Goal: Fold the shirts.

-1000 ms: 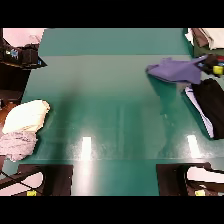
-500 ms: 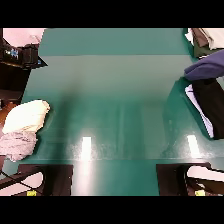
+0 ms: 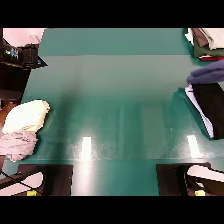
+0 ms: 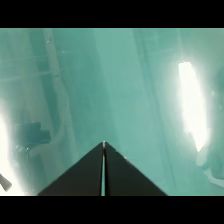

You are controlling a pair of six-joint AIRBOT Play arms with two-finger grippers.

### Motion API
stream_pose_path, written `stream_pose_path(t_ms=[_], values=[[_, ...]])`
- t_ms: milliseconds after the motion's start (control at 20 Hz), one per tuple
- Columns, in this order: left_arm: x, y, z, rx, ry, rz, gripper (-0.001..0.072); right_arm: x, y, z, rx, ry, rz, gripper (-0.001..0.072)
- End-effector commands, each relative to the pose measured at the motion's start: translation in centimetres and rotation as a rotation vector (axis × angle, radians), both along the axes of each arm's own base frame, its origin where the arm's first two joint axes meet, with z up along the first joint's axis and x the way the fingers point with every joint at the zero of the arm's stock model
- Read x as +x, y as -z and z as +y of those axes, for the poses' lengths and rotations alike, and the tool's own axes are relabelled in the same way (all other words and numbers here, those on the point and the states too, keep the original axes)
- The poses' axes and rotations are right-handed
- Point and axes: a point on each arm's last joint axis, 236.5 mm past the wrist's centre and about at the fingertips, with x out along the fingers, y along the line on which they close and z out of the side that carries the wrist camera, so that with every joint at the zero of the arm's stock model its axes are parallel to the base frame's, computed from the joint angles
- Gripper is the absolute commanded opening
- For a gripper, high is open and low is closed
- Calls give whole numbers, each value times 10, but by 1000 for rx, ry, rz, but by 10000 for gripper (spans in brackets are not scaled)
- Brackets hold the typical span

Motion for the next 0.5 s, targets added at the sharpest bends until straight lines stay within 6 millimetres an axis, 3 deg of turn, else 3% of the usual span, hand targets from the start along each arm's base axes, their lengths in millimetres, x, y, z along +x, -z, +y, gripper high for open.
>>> stream_pose_path(t_ms=[0,150,200,300,450], values=[[-4,2,-1,12,24,7,21,-51,37,-26,-33,143,190,13],[-6,3,-1,27,48,6,21,-102,70,-39,0,275,335,19],[-6,4,-1,27,48,6,21,-120,83,-43,6,312,387,106],[-6,3,-1,27,49,6,21,-152,105,-50,9,376,474,476],[-6,4,-1,37,64,-1,21,-181,128,-50,53,432,531,489]])
